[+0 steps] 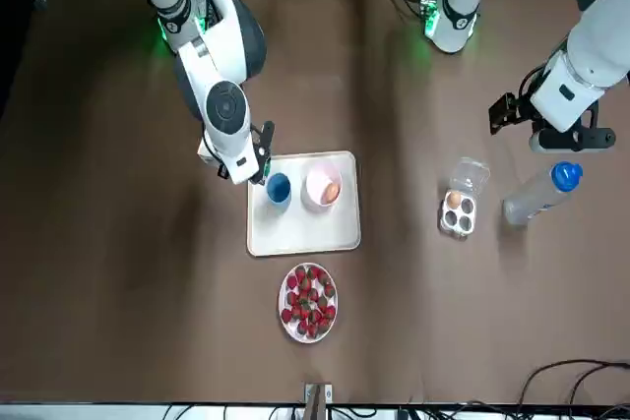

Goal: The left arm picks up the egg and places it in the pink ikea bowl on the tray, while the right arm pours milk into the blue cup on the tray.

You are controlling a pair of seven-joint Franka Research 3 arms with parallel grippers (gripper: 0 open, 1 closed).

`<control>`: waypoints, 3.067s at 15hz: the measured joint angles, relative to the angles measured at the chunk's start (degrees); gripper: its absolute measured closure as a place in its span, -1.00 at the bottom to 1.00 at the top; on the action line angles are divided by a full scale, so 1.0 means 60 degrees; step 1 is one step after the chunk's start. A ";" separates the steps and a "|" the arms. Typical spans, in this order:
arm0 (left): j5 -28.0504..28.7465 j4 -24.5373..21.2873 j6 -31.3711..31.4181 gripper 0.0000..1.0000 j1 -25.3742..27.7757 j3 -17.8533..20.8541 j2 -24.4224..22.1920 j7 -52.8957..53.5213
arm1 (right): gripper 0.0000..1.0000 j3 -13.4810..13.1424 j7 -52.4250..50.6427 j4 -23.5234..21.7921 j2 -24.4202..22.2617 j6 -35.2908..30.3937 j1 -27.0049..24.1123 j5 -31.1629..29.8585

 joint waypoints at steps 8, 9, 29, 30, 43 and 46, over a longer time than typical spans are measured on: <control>0.0000 0.0000 0.0113 -1.00 0.0000 0.0032 0.0156 0.0000 | -0.09 -0.0012 0.0004 0.0004 0.0001 0.0000 0.0000 -0.0007; 0.0000 0.0000 0.0113 -1.00 0.0001 0.0047 0.0158 0.0000 | -0.09 -0.0036 0.0003 0.0034 0.0002 0.0000 -0.0005 -0.0008; 0.0434 0.0374 0.0333 -1.00 -0.0222 -0.0040 0.0729 0.0073 | -0.08 -0.0237 -0.9756 0.0405 0.0021 -0.0587 -0.6133 0.4592; 0.0401 0.0392 0.0332 -1.00 -0.0221 -0.0129 0.0726 0.0111 | -0.09 -0.0238 -1.0325 0.0385 0.0066 -0.0622 -0.6498 0.5079; 0.0380 0.0554 0.0353 -1.00 -0.0124 -0.0441 0.0515 0.0061 | -0.08 -0.0223 -1.4103 0.0284 0.2772 -0.1740 -0.8918 0.9048; 0.0368 0.0556 0.0302 -1.00 -0.0085 -0.0423 0.0286 -0.0357 | -0.09 -0.0220 -1.4551 0.0286 0.3257 -0.1953 -0.9109 0.9449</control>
